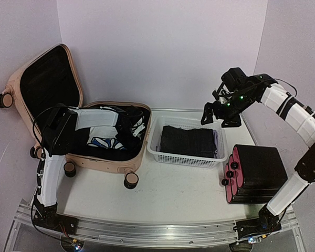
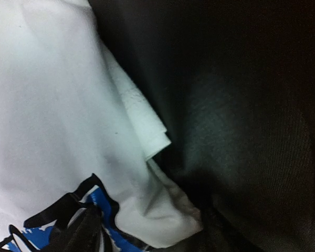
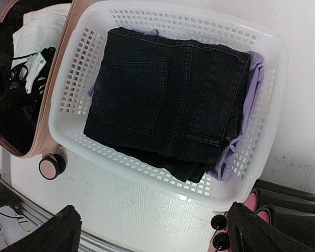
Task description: Open, take out, and arrange the luggage
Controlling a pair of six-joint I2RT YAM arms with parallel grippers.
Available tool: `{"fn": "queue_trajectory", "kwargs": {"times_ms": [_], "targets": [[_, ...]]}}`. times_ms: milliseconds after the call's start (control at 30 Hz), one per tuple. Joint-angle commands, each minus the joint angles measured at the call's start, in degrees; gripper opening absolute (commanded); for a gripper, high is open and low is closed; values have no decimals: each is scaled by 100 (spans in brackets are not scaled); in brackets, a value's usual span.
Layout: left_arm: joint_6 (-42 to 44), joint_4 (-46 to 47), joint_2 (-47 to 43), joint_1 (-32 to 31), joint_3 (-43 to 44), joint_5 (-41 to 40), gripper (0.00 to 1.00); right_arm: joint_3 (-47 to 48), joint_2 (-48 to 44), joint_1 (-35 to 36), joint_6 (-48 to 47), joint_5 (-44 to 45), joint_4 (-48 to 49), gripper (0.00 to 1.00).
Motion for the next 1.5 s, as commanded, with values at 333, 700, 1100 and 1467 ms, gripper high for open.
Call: {"fn": "queue_trajectory", "kwargs": {"times_ms": [333,700,1100,1467], "targets": [[-325,-226,-264,231,126,-69,33,216,-31,8,89,-160,194,98],[-552,-196,-775,428,73,775,3,649,529,66,414,-819,446,98],[-661,-311,-1619,460,-369,966,0,2230,2071,367,2417,-1027,812,98],[-754,-403,-2173,502,-804,818,0,3989,3860,1173,4874,-920,1729,96]]}}
